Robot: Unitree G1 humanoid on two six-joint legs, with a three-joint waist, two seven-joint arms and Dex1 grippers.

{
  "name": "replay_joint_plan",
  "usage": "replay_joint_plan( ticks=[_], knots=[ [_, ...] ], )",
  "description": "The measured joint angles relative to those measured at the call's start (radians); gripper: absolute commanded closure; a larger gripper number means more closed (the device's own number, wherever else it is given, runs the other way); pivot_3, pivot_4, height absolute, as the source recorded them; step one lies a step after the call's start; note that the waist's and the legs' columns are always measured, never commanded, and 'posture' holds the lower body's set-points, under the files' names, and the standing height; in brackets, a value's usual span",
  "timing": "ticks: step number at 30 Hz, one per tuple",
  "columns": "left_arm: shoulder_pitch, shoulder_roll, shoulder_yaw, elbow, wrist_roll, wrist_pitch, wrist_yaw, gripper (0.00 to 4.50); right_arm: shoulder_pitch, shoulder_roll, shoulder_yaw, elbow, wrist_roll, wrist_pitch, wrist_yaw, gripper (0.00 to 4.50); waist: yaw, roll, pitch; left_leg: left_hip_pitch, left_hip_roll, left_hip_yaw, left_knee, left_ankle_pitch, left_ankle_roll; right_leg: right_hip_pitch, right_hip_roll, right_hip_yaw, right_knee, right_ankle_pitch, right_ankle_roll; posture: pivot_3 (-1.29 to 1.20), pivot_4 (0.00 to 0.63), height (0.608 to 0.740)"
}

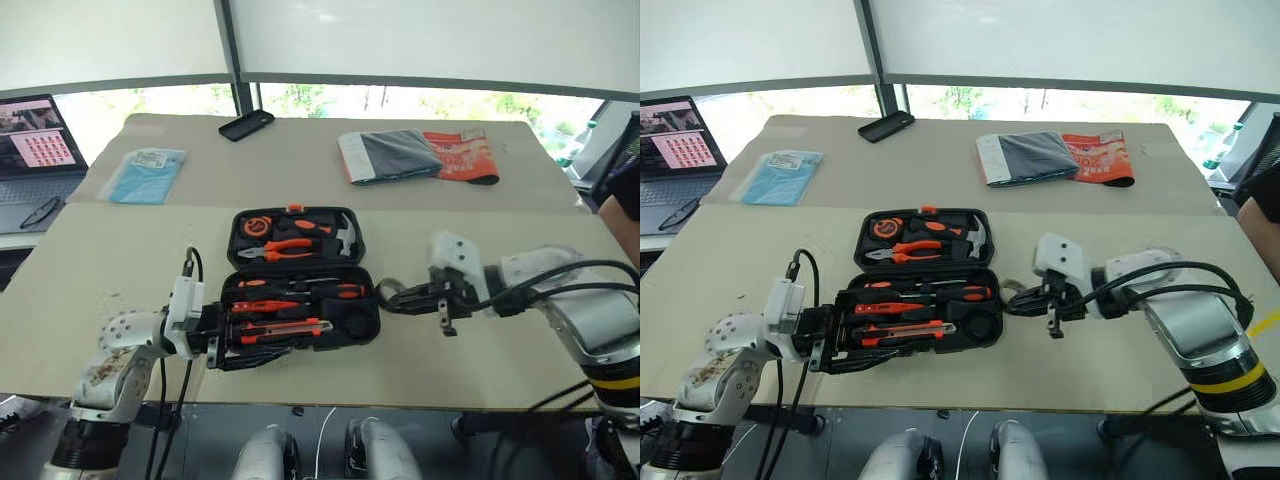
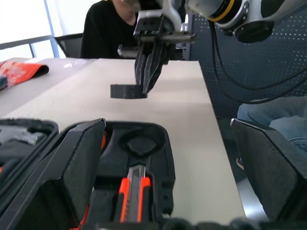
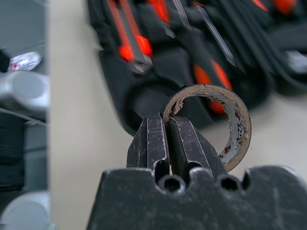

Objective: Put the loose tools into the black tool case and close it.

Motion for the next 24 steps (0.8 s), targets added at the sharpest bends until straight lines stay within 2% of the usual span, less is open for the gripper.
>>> replay_joint_plan(
  ticks=[5, 13, 21, 23, 24],
  knots=[
    [0.08, 0.027, 0.011, -0.047, 0.017, -0.025, -0.003, 0.0, -0.015, 0.044, 0.122, -0.005, -0.033, 0.032, -0.042, 4.43, -0.001, 0.0, 0.0, -0.001, -0.002, 0.0, 0.001, -0.001, 0.001, -0.001, -0.003, 0.0, 0.0, 0.0, 0.0, 0.0, 0.15, 0.74],
    [0.151, 0.045, 0.073, -0.025, 0.031, -0.065, 0.002, 0.0, -0.056, 0.078, 0.224, 0.035, -0.113, 0.024, -0.076, 4.43, 0.0, 0.0, 0.0, -0.001, -0.001, 0.0, 0.001, -0.001, 0.001, -0.001, -0.002, 0.0, 0.0, 0.0, 0.0, 0.0, 0.15, 0.74],
    [0.157, 0.045, 0.087, -0.005, 0.043, -0.091, 0.019, 0.0, -0.089, 0.08, 0.259, 0.057, -0.139, 0.022, -0.06, 4.43, 0.0, 0.0, 0.0, -0.001, -0.001, 0.0, 0.0, -0.001, 0.001, -0.001, -0.003, -0.001, -0.001, 0.0, 0.0, 0.0, 0.15, 0.74],
    [0.157, 0.042, 0.096, 0.001, 0.043, -0.09, 0.039, 0.0, -0.094, 0.076, 0.268, 0.065, -0.152, 0.008, -0.05, 3.73, 0.0, 0.0, 0.0, -0.001, -0.001, 0.0, 0.0, -0.001, 0.001, -0.001, -0.003, -0.001, -0.001, 0.0, 0.0, 0.0, 0.15, 0.74],
    [0.157, 0.042, 0.107, 0.006, 0.043, -0.086, 0.057, 0.0, -0.095, 0.076, 0.268, 0.069, -0.156, 0.002, -0.049, 3.57, 0.001, 0.0, 0.0, -0.001, -0.001, 0.0, 0.001, -0.001, 0.001, -0.001, -0.003, -0.001, -0.001, 0.0, 0.0, 0.0, 0.15, 0.74]
  ],
)
